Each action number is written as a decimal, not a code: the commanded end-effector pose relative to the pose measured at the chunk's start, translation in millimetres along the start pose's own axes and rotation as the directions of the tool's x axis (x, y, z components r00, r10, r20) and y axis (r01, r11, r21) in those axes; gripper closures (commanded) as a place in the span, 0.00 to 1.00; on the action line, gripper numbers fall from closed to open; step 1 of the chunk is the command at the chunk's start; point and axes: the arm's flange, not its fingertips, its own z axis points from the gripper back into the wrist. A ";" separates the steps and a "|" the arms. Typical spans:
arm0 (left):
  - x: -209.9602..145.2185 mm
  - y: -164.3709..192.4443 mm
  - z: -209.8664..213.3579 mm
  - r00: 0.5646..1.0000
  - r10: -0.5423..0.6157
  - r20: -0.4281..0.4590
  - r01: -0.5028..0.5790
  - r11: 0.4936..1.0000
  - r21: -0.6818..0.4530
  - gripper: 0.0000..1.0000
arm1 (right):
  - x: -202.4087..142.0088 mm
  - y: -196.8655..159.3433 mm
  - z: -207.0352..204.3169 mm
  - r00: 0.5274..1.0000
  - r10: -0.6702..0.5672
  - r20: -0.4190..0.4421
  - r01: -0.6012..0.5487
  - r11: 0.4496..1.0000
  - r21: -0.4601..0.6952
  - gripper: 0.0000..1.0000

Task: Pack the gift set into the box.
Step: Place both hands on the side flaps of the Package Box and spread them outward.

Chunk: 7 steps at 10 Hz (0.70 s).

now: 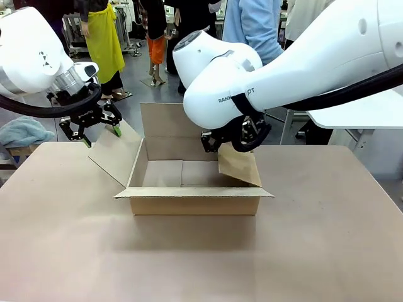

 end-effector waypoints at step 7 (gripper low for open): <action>-1.6 0.2 1.2 1.000 0.009 0.013 -0.009 1.000 0.012 0.00 | -0.9 -156.6 -11.8 0.997 -0.074 0.007 0.071 0.975 0.208 0.00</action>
